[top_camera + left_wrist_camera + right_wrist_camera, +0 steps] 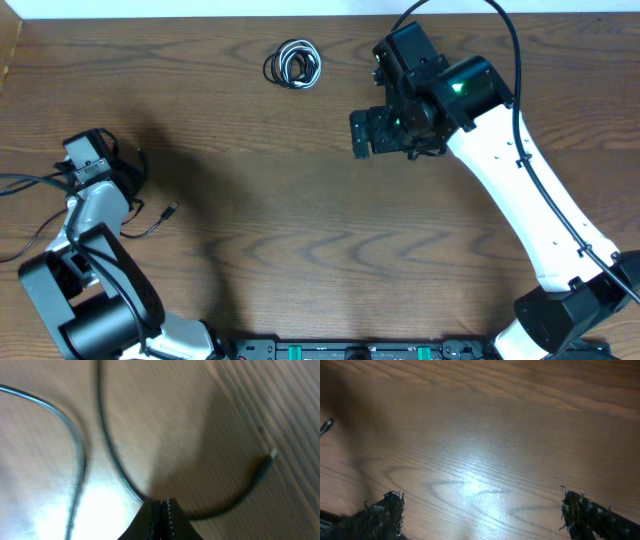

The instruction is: Untangle cables

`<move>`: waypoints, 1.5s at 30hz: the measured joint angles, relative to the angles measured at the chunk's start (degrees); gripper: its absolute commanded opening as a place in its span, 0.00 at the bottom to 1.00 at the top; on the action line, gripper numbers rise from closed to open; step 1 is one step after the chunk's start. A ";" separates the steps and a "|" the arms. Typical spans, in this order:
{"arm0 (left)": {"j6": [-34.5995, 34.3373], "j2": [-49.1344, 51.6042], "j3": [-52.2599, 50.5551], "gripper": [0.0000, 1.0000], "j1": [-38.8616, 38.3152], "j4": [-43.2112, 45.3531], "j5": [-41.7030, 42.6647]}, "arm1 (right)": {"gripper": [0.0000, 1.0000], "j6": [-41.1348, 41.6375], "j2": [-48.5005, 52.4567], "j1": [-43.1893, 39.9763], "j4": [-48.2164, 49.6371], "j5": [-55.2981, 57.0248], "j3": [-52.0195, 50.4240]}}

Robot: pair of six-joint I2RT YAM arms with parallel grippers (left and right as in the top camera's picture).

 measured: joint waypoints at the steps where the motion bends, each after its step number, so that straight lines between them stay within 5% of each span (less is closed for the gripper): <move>1: 0.61 0.57 0.00 0.08 -0.02 0.28 1.46 | 0.99 0.00 0.00 0.09 0.11 0.00 0.00; 27: 5.18 5.73 0.17 0.08 0.00 3.15 8.68 | 0.99 0.00 0.00 2.29 0.94 0.00 0.00; 45: 1.16 2.12 1.14 0.07 1.73 -17.62 4.52 | 0.99 -0.02 0.00 2.29 -1.46 -0.02 0.00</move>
